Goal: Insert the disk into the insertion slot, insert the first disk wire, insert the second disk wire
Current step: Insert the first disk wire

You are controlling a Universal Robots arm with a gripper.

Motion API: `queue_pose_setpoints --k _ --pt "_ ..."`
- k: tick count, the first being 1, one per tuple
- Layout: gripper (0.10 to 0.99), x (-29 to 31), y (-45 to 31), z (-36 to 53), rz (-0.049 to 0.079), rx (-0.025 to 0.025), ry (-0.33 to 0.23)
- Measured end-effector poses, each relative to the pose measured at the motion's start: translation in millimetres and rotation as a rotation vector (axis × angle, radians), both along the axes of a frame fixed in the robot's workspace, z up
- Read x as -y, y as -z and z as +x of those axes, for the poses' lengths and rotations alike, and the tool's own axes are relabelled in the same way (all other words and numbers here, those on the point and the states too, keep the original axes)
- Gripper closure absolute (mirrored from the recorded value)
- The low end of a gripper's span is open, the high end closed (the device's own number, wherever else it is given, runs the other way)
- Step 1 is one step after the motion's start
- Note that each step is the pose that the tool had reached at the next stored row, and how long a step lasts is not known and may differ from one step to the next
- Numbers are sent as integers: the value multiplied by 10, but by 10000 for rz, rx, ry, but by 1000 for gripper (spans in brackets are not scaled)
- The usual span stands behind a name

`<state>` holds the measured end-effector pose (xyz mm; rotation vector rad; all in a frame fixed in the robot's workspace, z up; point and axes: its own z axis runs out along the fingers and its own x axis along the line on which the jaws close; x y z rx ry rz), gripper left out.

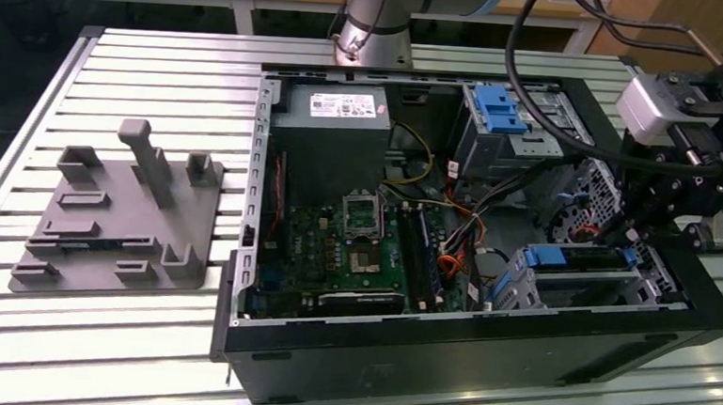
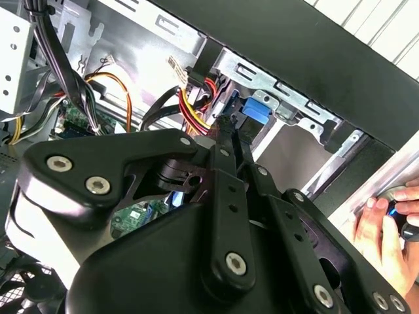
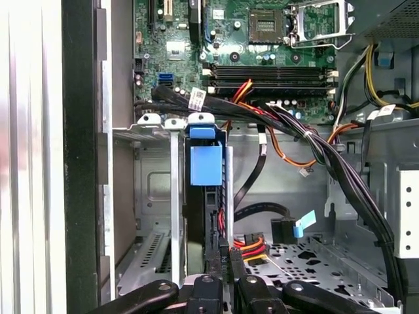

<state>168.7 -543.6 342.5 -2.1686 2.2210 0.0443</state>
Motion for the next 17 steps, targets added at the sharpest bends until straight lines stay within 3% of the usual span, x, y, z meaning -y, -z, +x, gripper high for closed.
queue_pose_setpoints --k 7,13,17 --pt "922 4 16 -7 -44 -27 1" --pt "922 7 24 -5 -75 -85 0" --pt "922 7 26 1 -78 -91 0"
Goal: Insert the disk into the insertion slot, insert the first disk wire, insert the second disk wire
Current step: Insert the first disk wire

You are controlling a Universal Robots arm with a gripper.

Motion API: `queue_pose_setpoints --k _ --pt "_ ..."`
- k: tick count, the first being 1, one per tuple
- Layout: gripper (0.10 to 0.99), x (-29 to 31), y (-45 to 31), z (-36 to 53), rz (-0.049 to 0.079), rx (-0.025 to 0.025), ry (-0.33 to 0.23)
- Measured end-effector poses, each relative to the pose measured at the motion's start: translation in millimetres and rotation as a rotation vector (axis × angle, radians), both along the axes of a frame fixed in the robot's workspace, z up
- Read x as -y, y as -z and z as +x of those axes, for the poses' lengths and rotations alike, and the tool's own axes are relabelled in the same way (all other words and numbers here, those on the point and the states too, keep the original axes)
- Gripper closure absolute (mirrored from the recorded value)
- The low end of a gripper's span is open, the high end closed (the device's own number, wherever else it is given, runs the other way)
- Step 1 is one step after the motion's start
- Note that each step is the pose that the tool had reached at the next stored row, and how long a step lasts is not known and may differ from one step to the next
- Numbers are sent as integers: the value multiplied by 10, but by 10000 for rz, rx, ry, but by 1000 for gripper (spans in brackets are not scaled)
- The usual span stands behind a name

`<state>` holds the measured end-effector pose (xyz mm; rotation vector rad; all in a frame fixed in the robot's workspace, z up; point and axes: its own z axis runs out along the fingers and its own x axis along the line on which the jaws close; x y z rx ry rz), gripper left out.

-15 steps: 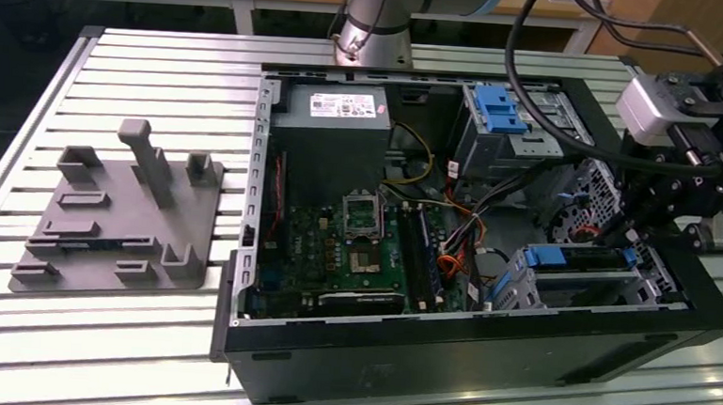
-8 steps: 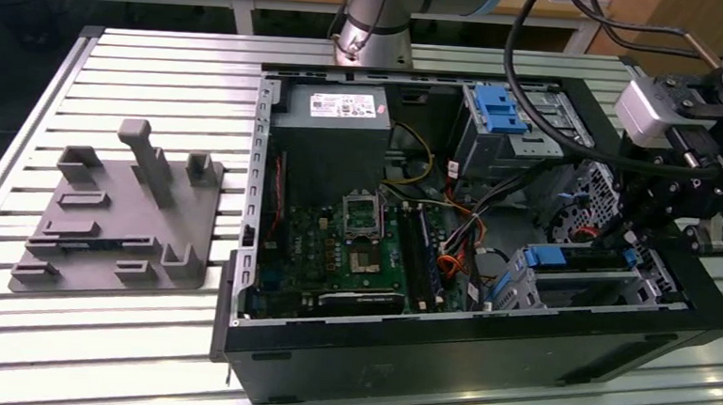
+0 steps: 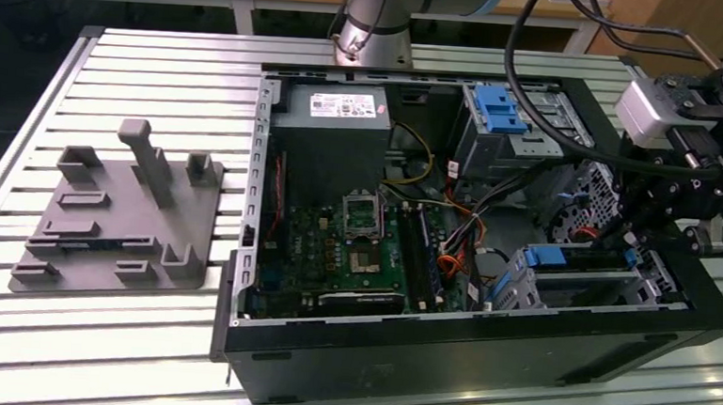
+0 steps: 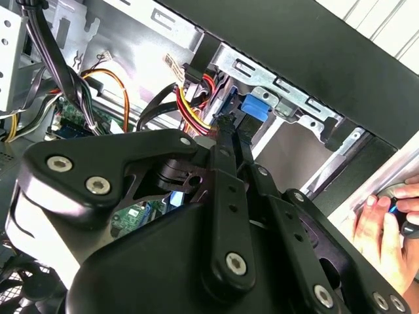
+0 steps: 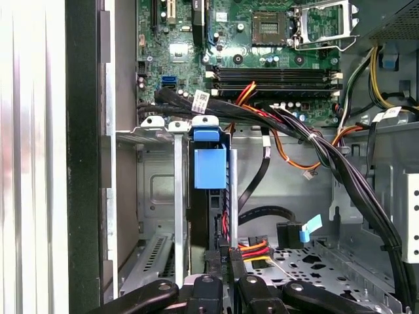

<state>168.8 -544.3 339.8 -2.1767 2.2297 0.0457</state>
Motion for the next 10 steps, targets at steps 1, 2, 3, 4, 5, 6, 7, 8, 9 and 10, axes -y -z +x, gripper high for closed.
queue_pose_setpoints --k 1,2,3,4,5,6,7,8,9,10 --pt "922 0 0 0 0 0 0" --pt "922 0 0 0 0 0 0" --pt "922 0 0 0 0 0 0" --pt "922 0 0 0 1 0 0" --pt "922 0 1 0 1 0 0" --pt "922 0 2 3 2 0 0" --pt "922 0 2 6 2 0 0" --pt "922 0 3 7 2 0 0" --pt "922 0 3 9 1 0 0" --pt "922 0 4 10 1 0 1"
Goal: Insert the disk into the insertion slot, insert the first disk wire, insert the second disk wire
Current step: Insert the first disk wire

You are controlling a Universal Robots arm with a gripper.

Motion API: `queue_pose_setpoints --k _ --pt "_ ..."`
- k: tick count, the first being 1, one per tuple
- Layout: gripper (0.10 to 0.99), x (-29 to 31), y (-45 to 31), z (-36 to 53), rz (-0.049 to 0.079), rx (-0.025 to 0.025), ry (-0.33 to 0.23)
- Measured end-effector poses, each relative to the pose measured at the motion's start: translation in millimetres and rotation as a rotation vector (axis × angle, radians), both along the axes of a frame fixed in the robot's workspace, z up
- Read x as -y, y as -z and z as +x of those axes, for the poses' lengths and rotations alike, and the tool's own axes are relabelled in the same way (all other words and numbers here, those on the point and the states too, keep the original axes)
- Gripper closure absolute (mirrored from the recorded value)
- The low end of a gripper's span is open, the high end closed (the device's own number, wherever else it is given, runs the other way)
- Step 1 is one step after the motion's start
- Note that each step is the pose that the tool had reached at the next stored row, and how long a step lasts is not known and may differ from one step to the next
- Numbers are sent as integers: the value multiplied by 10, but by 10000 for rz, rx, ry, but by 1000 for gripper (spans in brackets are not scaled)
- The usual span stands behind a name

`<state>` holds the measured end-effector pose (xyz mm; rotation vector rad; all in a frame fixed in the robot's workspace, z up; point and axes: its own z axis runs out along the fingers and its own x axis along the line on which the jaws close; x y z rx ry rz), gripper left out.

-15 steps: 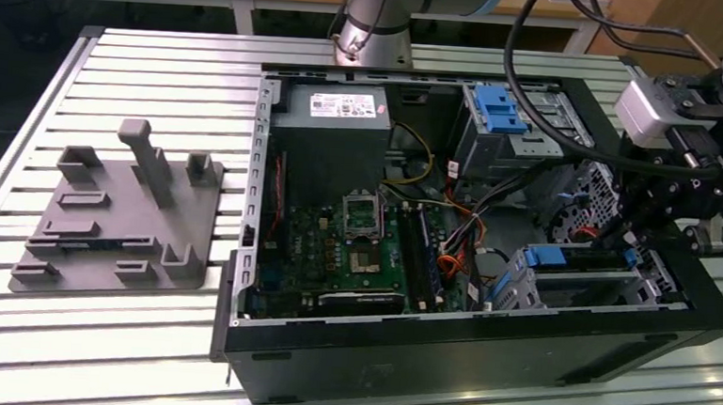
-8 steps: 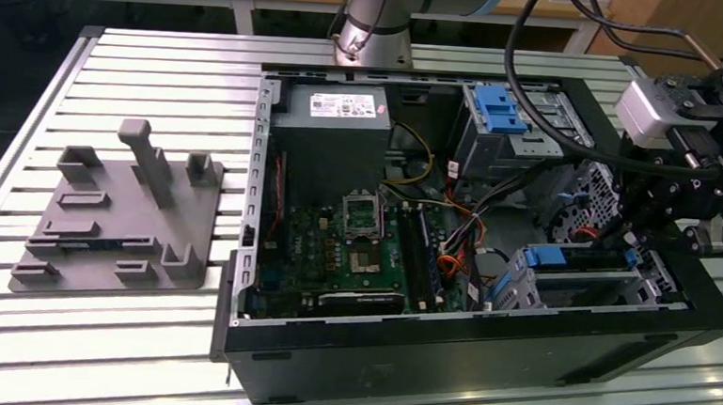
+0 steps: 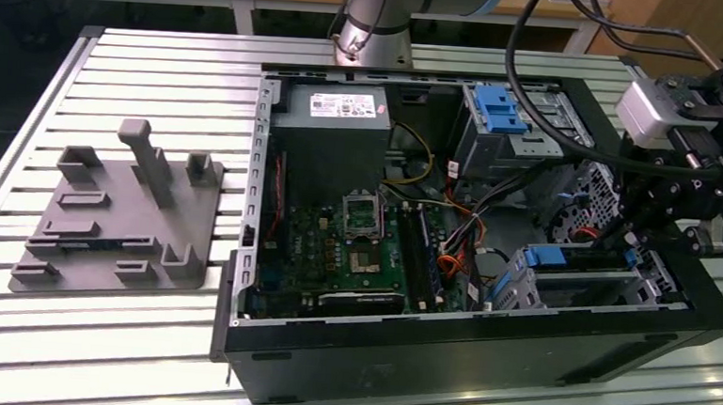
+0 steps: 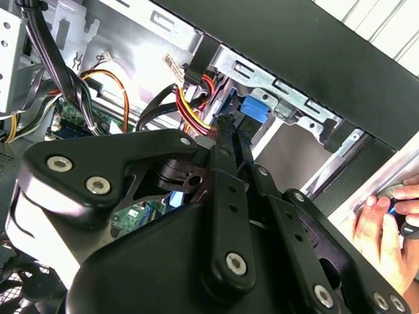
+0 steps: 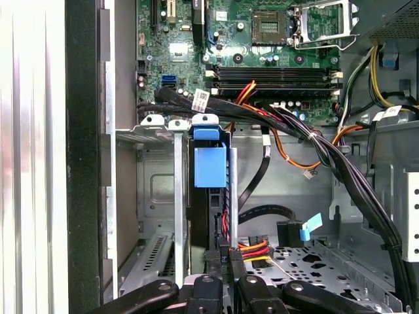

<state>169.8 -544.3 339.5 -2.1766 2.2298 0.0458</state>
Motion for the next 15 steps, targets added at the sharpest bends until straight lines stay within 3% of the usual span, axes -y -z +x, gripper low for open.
queue_pose_setpoints --k 15 --pt "922 5 41 1 -12 0 -1"
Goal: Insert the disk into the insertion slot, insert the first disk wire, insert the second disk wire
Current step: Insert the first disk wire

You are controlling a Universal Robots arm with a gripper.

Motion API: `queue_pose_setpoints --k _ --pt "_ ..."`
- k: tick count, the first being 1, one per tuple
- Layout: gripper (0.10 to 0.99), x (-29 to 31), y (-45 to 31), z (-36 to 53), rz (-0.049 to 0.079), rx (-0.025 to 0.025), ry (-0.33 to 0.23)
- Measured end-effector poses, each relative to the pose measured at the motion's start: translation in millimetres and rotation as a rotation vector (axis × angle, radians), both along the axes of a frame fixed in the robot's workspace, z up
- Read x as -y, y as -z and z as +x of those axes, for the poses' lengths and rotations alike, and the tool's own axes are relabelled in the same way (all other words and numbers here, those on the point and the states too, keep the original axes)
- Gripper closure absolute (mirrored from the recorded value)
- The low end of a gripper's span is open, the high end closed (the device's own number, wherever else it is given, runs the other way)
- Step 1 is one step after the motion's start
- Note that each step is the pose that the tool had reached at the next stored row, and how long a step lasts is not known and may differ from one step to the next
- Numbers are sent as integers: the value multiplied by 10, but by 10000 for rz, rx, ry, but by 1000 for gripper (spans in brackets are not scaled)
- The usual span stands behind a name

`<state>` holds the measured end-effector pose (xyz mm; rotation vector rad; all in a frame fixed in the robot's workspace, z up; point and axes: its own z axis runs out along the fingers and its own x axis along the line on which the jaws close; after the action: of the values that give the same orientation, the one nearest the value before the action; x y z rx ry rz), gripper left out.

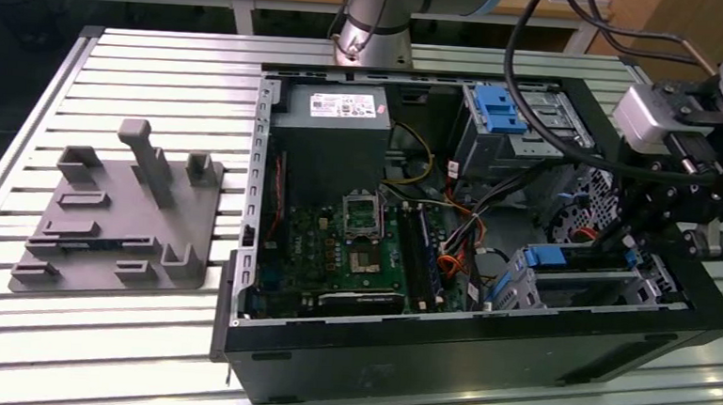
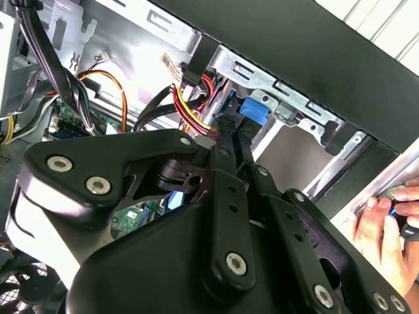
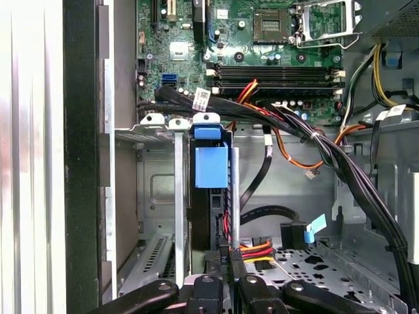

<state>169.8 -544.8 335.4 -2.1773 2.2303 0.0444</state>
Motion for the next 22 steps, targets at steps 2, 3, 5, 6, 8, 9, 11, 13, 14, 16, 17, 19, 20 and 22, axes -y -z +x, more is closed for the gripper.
queue_pose_setpoints --k 2,3,5,6,8,9,11,13,14,16,17,19,20,22 --pt "922 1 8 0 -4 0 0" --pt "922 1 13 0 -7 0 0" --pt "922 1 22 0 -11 0 0" --pt "922 1 28 0 -12 0 0" --pt "922 1 39 0 -15 0 0" --pt "922 1 46 0 -17 0 0" --pt "922 1 62 0 -21 0 0" --pt "922 2 70 0 -34 1 0" --pt "914 2 73 0 -30 -1 1" --pt "855 2 75 0 -24 -1 1" --pt "792 3 72 0 -26 0 1" --pt "729 2 52 -1 -27 0 1" --pt "729 2 38 0 -27 0 1" --pt "729 1 0 0 -26 0 0"
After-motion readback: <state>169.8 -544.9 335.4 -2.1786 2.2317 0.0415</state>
